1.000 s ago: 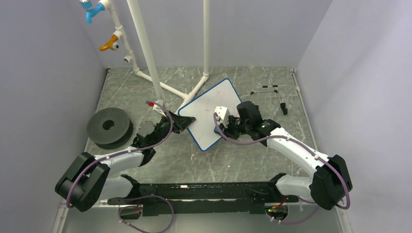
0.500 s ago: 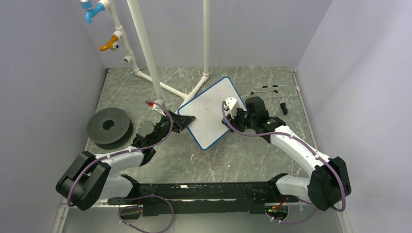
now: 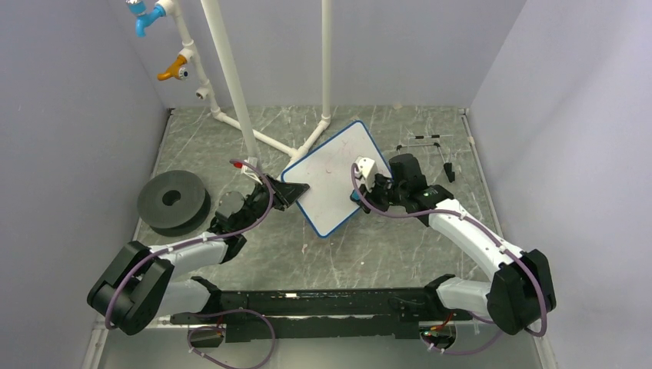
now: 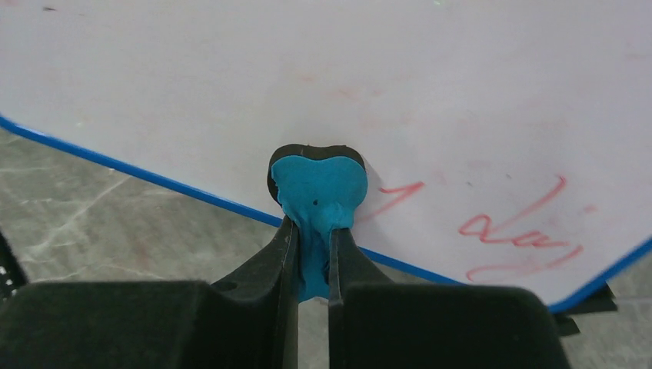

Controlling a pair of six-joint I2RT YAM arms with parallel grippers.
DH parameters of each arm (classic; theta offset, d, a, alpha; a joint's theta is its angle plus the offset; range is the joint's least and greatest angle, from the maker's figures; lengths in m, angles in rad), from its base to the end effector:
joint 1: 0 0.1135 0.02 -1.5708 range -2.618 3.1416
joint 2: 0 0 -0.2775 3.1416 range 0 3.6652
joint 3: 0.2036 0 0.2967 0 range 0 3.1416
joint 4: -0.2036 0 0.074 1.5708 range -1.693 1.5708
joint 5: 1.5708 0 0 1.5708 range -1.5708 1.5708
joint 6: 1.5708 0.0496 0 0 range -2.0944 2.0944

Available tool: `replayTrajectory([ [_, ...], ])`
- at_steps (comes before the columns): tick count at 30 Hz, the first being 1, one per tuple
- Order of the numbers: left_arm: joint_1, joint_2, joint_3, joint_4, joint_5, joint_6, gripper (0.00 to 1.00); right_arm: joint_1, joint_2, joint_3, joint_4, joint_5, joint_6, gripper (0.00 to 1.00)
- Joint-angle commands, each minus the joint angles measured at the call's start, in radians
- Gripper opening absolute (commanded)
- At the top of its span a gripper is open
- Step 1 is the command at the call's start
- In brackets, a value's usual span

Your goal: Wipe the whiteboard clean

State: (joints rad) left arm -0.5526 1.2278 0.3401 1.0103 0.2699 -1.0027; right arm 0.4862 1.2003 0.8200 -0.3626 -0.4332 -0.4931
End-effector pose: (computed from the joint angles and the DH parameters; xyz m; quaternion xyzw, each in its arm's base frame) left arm 0.2293 -0.1569 0.2022 -0.0482 0.6624 -0.5843 0.4664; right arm 0.2549 0.1582 0.2395 -0.4968 0.7484 0.1954 0.3935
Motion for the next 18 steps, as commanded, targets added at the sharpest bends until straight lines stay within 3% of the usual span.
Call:
replayTrajectory([
  [1,-0.011,-0.067,0.037,0.214,0.058,-0.056,0.0,-0.032,-0.021,-0.005,0.035,0.056,0.005,0.0],
  [5,-0.009,-0.059,0.035,0.227,0.05,-0.062,0.0,0.019,-0.021,0.006,-0.065,-0.145,-0.088,0.0],
  [8,-0.008,-0.053,0.035,0.239,0.048,-0.065,0.0,0.079,-0.009,0.016,-0.099,-0.191,-0.128,0.0],
  [10,-0.008,-0.054,0.033,0.246,0.046,-0.068,0.0,0.077,0.008,0.029,-0.066,-0.148,-0.092,0.0],
  [15,-0.004,-0.074,0.021,0.244,0.05,-0.064,0.0,-0.049,-0.007,0.018,0.112,0.157,0.107,0.0],
  [18,-0.003,-0.079,0.018,0.24,0.056,-0.059,0.0,-0.103,-0.016,0.001,0.139,0.221,0.125,0.0],
])
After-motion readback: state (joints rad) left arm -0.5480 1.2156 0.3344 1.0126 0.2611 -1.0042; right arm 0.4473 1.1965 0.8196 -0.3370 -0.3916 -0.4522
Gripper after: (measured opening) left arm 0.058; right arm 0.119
